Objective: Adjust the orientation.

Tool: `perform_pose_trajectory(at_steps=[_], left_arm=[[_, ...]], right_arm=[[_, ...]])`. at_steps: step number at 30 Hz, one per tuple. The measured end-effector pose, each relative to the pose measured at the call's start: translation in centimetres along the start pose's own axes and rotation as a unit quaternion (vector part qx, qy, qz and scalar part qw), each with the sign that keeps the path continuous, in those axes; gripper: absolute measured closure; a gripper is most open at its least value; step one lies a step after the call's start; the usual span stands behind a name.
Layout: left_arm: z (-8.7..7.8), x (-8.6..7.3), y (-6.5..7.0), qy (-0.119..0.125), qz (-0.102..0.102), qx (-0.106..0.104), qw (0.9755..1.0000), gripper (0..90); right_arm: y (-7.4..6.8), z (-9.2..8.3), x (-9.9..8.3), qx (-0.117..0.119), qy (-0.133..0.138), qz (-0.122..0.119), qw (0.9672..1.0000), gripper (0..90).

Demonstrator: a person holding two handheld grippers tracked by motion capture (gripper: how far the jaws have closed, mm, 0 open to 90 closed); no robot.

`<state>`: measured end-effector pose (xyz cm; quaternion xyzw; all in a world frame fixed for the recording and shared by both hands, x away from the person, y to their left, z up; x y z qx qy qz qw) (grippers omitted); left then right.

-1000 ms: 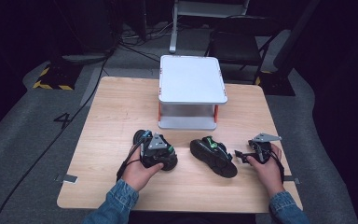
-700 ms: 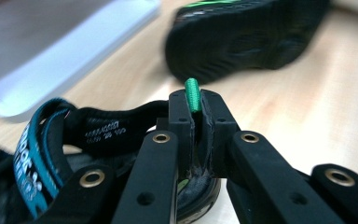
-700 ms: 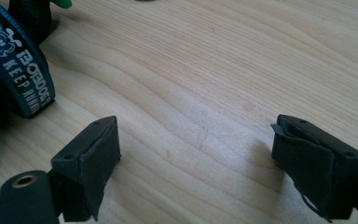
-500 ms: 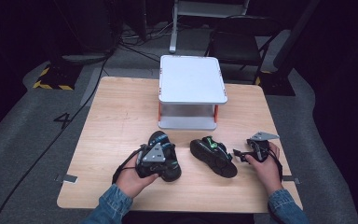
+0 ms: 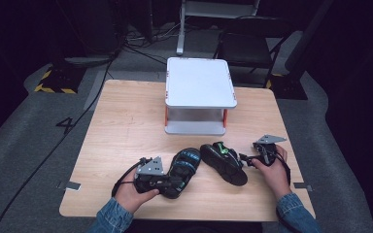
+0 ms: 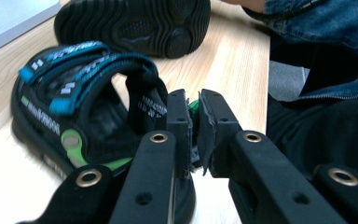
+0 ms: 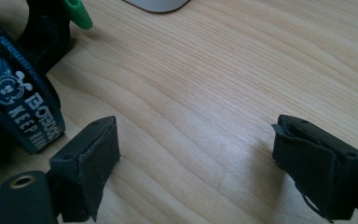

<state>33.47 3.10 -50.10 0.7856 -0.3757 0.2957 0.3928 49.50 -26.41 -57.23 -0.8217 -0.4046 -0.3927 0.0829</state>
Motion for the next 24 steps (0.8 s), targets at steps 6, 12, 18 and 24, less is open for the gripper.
perform_pose_trajectory(at_steps=[6, 12, 18, 24], left_arm=[[1.9, 1.3, 0.8, 0.013, 0.016, -0.018, 0.9996, 84.6], [1.4, 0.7, 0.6, -0.001, 0.013, -0.013, 0.9998, 85.2], [0.1, 0.5, 0.4, 0.003, 0.004, -0.005, 1.0000, 85.4], [0.9, 0.4, 0.5, 0.003, 0.012, 0.001, 0.9999, 70.2]], right_arm=[[-0.3, -0.2, -0.1, 0.002, 0.001, -0.003, 1.0000, 15.1], [-0.5, -0.4, -0.2, 0.007, 0.003, -0.007, 1.0000, 15.1], [-0.6, -0.4, -0.2, 0.007, 0.003, -0.006, 0.9999, 15.1], [-0.6, -0.4, -0.2, 0.008, 0.003, -0.007, 0.9999, 15.1]])
Point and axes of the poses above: each handheld gripper's, and its own axes: z roughly forward along the jaws, x roughly out of its top, y roughly to its right, the point moved 10 cm from there along z, roughly forward along the jaws, and after that the axes turned 14 degrees about -z, right-handed, at the moved point
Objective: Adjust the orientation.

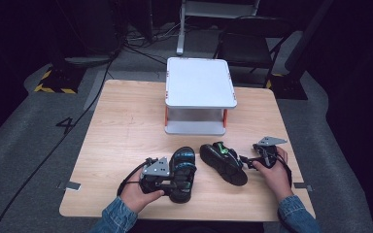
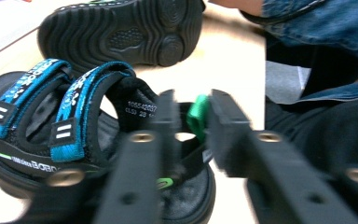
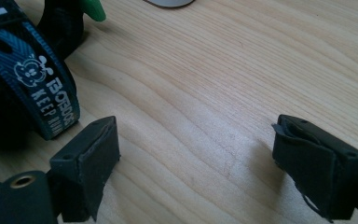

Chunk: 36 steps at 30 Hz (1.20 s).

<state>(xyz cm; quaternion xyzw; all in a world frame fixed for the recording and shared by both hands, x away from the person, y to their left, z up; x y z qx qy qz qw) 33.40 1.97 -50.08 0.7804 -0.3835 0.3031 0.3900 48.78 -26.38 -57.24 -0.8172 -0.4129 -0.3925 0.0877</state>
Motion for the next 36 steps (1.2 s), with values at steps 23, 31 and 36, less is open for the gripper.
perform_pose_trajectory(at_steps=[23, 31, 36], left_arm=[[-9.7, 1.0, -10.8, 0.080, -0.106, 0.258, 0.9570, 31.6], [-11.7, -1.1, -14.3, 0.057, -0.142, 0.323, 0.9339, 28.7], [-12.4, -2.5, -15.5, 0.042, -0.159, 0.340, 0.9261, 27.1]], right_arm=[[-0.2, -4.0, 1.8, -0.005, 0.026, 0.041, 0.9988, 30.6], [-1.8, -5.8, 4.0, 0.001, 0.050, 0.020, 0.9985, 32.5], [-3.3, -6.3, 5.7, 0.013, 0.061, 0.004, 0.9980, 34.2]])
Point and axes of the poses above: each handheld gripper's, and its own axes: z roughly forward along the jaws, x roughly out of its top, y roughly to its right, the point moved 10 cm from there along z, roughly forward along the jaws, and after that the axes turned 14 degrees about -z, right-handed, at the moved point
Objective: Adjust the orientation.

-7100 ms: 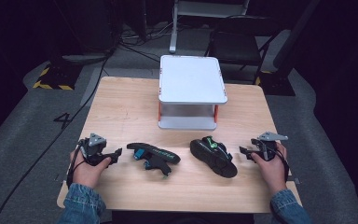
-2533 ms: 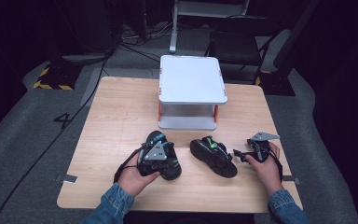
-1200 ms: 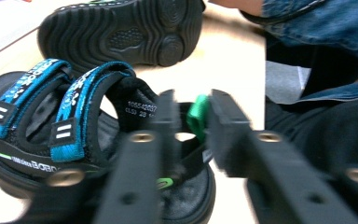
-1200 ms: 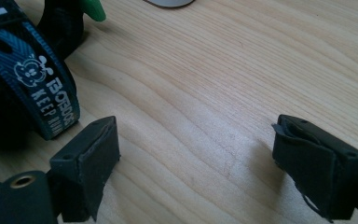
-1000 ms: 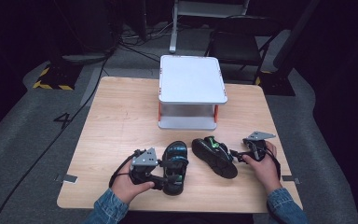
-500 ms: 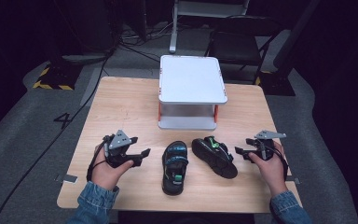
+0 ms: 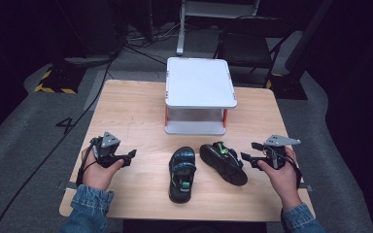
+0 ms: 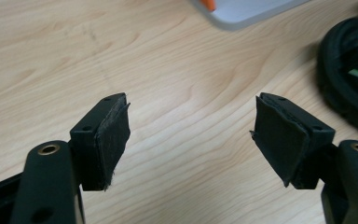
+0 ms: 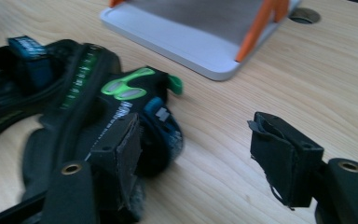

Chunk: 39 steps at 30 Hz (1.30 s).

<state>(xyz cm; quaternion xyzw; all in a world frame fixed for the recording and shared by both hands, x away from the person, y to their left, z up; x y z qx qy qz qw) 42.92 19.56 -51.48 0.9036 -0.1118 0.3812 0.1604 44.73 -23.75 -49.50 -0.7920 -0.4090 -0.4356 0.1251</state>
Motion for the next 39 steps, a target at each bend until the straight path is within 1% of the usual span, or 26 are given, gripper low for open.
perform_pose_trajectory(at_steps=[2, 4, 5, 6, 8, 9, 10, 14, 15, 17, 20, 22, 23, 24, 25, 28, 31, 33, 35, 39], left_arm=[[0.1, -0.3, -0.6, -0.003, 0.002, 0.013, 0.9999, 27.0], [0.2, -0.9, -1.3, -0.013, 0.005, 0.020, 0.9997, 26.8], [0.2, -0.9, -1.3, -0.013, 0.005, 0.020, 0.9997, 26.6], [0.3, -1.4, -1.7, -0.020, 0.001, 0.022, 0.9995, 26.6], [0.3, -1.8, -2.0, -0.026, -0.001, 0.023, 0.9994, 26.6], [0.3, -1.8, -2.0, -0.026, -0.001, 0.023, 0.9994, 26.6], [0.3, -2.1, -2.3, -0.029, 0.000, 0.024, 0.9993, 26.6], [0.2, -2.2, -2.1, -0.029, -0.002, 0.018, 0.9994, 26.6], [0.2, -2.2, -2.1, -0.029, 0.002, 0.018, 0.9994, 26.6], [0.2, -2.3, -2.0, -0.029, 0.001, 0.018, 0.9994, 26.6], [0.3, -2.4, -2.1, -0.030, 0.004, 0.018, 0.9994, 26.6], [0.3, -2.4, -2.0, -0.033, 0.004, 0.017, 0.9993, 26.6], [0.4, -2.4, -2.1, -0.032, 0.005, 0.018, 0.9993, 26.6], [0.4, -2.4, -2.0, -0.032, 0.005, 0.017, 0.9993, 26.6], [0.5, -2.5, -2.0, -0.034, 0.004, 0.017, 0.9993, 26.6], [0.7, -2.5, -1.9, -0.039, 0.008, 0.015, 0.9991, 26.7], [0.8, -2.5, -1.8, -0.037, 0.007, 0.015, 0.9992, 26.7], [0.8, -2.5, -1.8, -0.038, 0.007, 0.013, 0.9992, 26.7], [0.9, -2.5, -1.9, -0.038, 0.005, 0.013, 0.9992, 26.7], [0.9, -2.6, -1.9, -0.040, 0.007, 0.012, 0.9991, 26.7]], right_arm=[[-0.6, 0.0, 0.5, 0.008, 0.001, -0.006, 0.9999, 34.5], [-1.0, 0.0, 0.9, 0.011, 0.003, -0.009, 0.9999, 34.7], [-1.2, 0.0, 1.2, 0.014, 0.005, -0.011, 0.9998, 35.0], [-1.5, -0.1, 1.6, 0.018, 0.009, -0.015, 0.9997, 35.2], [-2.2, 0.0, 2.2, 0.029, 0.011, -0.018, 0.9993, 35.8], [-2.2, 0.0, 2.2, 0.029, 0.011, -0.018, 0.9993, 35.8], [-3.2, 0.3, 2.8, 0.042, 0.013, -0.028, 0.9987, 36.2], [-4.8, 0.9, 3.2, 0.063, 0.007, -0.048, 0.9969, 37.7], [-5.1, 1.1, 3.2, 0.068, 0.005, -0.051, 0.9964, 38.0], [-5.9, 1.5, 3.1, 0.080, -0.006, -0.057, 0.9952, 38.6], [-6.9, 2.1, 2.6, 0.099, -0.025, -0.067, 0.9926, 40.4], [-7.3, 2.4, 2.6, 0.098, -0.024, -0.074, 0.9922, 39.7], [-7.4, 2.5, 2.6, 0.102, -0.025, -0.075, 0.9916, 41.7], [-7.7, 2.5, 2.5, 0.112, -0.025, -0.073, 0.9907, 42.5], [-7.8, 2.5, 2.6, 0.111, -0.024, -0.073, 0.9908, 42.4], [-8.0, 2.6, 2.5, 0.100, -0.028, -0.084, 0.9911, 42.4], [-8.1, 2.5, 2.6, 0.097, -0.023, -0.088, 0.9911, 47.0], [-8.6, 2.3, 2.8, 0.108, -0.018, -0.089, 0.9900, 47.3], [-9.1, 2.2, 3.0, 0.112, -0.020, -0.094, 0.9891, 47.5], [-10.5, 1.8, 3.5, 0.132, -0.020, -0.104, 0.9856, 49.5]])
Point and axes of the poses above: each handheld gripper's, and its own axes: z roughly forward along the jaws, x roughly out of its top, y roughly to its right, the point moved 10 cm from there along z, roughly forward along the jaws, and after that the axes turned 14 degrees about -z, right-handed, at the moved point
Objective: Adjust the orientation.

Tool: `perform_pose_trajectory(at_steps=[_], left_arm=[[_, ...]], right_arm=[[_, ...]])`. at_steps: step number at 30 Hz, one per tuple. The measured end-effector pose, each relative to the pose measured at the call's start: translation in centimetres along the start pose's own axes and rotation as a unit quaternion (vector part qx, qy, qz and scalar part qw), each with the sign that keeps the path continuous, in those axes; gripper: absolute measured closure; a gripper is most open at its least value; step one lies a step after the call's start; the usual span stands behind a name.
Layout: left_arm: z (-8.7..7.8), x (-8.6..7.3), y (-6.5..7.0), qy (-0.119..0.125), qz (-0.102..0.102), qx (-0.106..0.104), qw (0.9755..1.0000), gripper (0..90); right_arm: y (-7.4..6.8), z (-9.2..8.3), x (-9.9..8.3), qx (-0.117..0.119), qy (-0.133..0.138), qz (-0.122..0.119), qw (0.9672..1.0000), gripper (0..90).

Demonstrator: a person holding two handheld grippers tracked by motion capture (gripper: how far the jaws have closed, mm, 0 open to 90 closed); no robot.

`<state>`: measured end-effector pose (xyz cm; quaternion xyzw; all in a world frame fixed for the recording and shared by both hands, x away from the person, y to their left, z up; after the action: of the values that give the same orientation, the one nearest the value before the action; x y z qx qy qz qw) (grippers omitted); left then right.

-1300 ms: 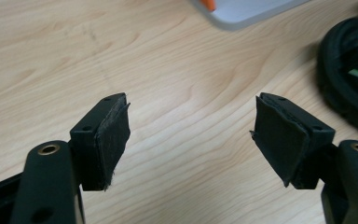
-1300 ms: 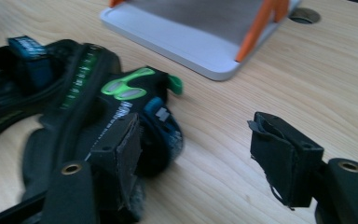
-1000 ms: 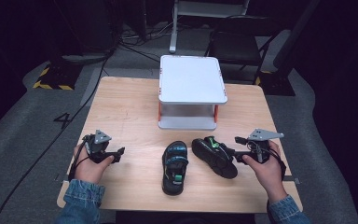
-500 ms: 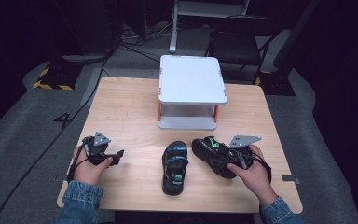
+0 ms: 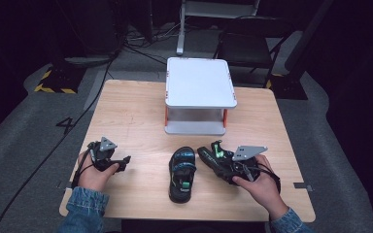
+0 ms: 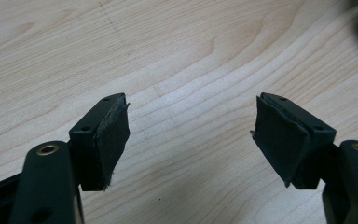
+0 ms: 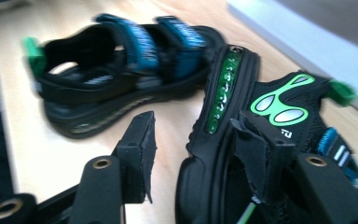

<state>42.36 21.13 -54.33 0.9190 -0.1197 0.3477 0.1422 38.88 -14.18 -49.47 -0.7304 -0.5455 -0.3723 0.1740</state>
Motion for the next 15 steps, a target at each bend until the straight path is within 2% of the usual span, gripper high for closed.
perform_pose_trajectory(at_steps=[5, 7, 8, 9, 12, 15], left_arm=[[0.1, 0.2, 0.0, 0.000, -0.001, -0.003, 1.0000, 26.8], [0.4, 0.3, 0.1, 0.001, -0.002, -0.002, 1.0000, 26.8], [0.4, 0.3, 0.1, 0.001, -0.002, -0.002, 1.0000, 26.7], [0.6, 0.5, 0.4, -0.002, 0.000, -0.005, 1.0000, 26.7], [0.9, 0.6, 0.7, -0.003, 0.004, -0.009, 0.9999, 26.7], [1.0, 0.7, 0.6, -0.004, 0.005, -0.009, 0.9999, 26.8]], right_arm=[[-2.5, 0.6, 1.0, 0.051, 0.002, -0.017, 0.9986, 50.3], [-3.4, 0.8, 1.1, 0.061, 0.003, -0.026, 0.9978, 48.5], [-3.4, 0.8, 1.1, 0.061, 0.003, -0.026, 0.9978, 48.5], [-4.0, 0.7, 1.3, 0.069, 0.008, -0.028, 0.9972, 45.1], [-4.1, 0.1, 1.8, 0.063, 0.019, -0.036, 0.9972, 43.0], [-3.6, -1.0, 2.7, 0.056, 0.051, -0.031, 0.9967, 42.6]])
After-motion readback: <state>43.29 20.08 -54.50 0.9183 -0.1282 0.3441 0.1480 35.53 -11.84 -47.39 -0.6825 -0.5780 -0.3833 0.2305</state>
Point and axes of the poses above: each handheld gripper's, and its own axes: z roughly forward along the jaws, x roughly out of its top, y roughly to its right, the point moved 10 cm from there along z, roughly forward along the jaws, and after that the axes turned 14 degrees about -z, right-handed, at the moved point
